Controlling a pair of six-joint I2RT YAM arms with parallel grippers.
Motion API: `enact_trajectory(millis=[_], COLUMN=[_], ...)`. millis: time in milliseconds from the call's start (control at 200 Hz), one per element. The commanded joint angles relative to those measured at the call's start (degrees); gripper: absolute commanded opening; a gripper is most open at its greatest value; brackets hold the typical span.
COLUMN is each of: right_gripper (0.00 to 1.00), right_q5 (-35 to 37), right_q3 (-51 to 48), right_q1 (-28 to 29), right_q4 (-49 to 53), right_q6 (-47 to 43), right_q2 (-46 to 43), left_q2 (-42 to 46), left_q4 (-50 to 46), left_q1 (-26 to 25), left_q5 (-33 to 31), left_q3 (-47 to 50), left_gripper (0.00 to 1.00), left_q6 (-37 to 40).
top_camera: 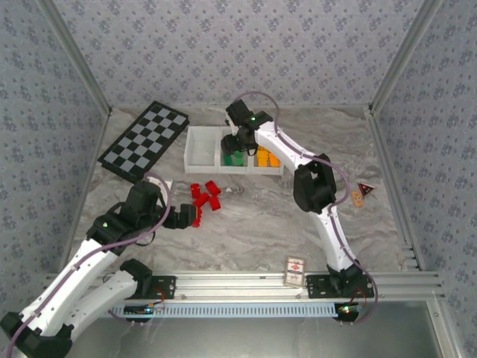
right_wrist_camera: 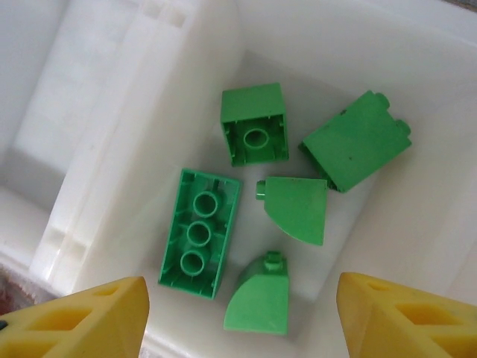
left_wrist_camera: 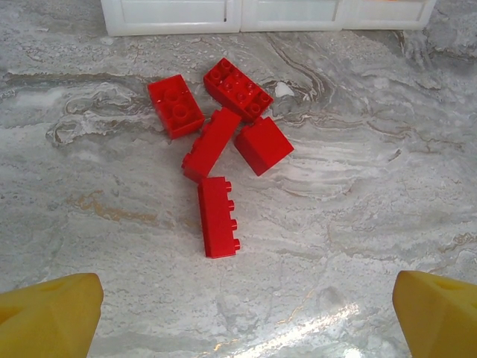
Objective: Sort the legos into containers by color
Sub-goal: Place the lego in the container, then pick up the lego from the center of the table.
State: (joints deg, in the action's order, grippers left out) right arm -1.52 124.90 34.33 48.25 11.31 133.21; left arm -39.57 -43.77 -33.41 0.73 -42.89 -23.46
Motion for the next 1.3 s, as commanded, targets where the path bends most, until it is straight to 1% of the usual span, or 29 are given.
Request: enact_trajectory(millis=[0,160,260,350,465,470,485,495,535,625,690,740,805,855,935,984,1094,1294], right_gripper=[0.70,0.71,0.78,0.80,0.89,0.90,0.98,1.00,1.00,1.00,1.00,1.00,1.00,1.00,1.00,1.00,1.00,1.00], right_q5=[-0.10,0.58,1.47,2.46,4.89,5.00,5.17,5.24,5.68,6.16,4.76,1.74,-2.85,-5.49,-10.74,-9.81,-9.47,-7.88], right_q3=[-5.01,-19.93,-31.76,-41.82,-52.39,-52.83,-54.07,-54.88,-58.99,-65.84,-70.13,-72.89,-76.62,-79.32,-83.50,-84.66,-84.47,-82.43], right_q1=[0.93,2.05,2.41,2.22,1.77,1.74,1.64,1.54,1.12,-0.91,-3.26,-5.76,-9.55,-12.61,-15.05,-15.23,-15.46,-15.48], right_q4=[-2.92,-11.51,-18.98,-24.19,-27.38,-27.44,-27.60,-27.66,-28.29,-29.10,-29.48,-29.29,-29.10,-30.47,-35.34,-36.99,-36.27,-33.02], right_q6=[0.66,1.98,2.99,2.95,1.27,1.13,0.81,0.51,-0.72,-2.70,-3.86,-4.87,-5.94,-2.69,-1.93,-2.29,-2.15,-2.09], right_q2=[-8.11,-20.02,-29.04,-37.39,-47.86,-48.30,-49.61,-50.57,-54.24,-62.84,-69.19,-73.88,-79.32,-82.78,-86.30,-87.29,-86.66,-86.02], left_q2=[-0.52,-2.92,-5.26,-8.52,-13.49,-13.72,-14.53,-14.95,-17.12,-22.30,-26.31,-29.30,-32.94,-35.48,-39.28,-41.45,-45.61,-49.12], left_q4=[-0.67,-1.53,-0.79,-0.69,-0.44,-0.40,-0.33,-0.28,-0.35,0.03,0.45,0.85,1.73,2.39,2.56,2.34,1.19,2.56], left_q1=[-0.21,-0.21,-0.29,-0.59,-1.07,-1.10,-1.24,-1.23,-1.55,-3.38,-4.60,-5.44,-6.04,-6.20,-6.27,-6.31,-6.30,-6.23], left_q5=[-0.55,-1.52,-0.77,-0.83,-1.99,-2.07,-2.20,-2.22,-2.62,-4.04,-5.01,-5.57,-5.64,-5.57,-6.24,-6.59,-7.65,-8.19], left_q3=[-0.17,-0.29,1.58,2.67,2.82,2.77,2.73,2.69,2.20,0.64,-0.90,-2.04,-3.42,-4.29,-5.99,-7.22,-9.23,-9.30], left_gripper=[1.00,1.00,1.00,1.00,1.00,1.00,1.00,1.00,1.00,1.00,1.00,1.00,0.97,0.95,0.90,0.87,0.80,0.73], left_q6=[-0.91,-4.69,-9.11,-11.47,-11.87,-11.78,-11.66,-11.55,-11.05,-9.83,-8.96,-8.48,-7.64,-7.14,-6.44,-6.03,-5.39,-5.45])
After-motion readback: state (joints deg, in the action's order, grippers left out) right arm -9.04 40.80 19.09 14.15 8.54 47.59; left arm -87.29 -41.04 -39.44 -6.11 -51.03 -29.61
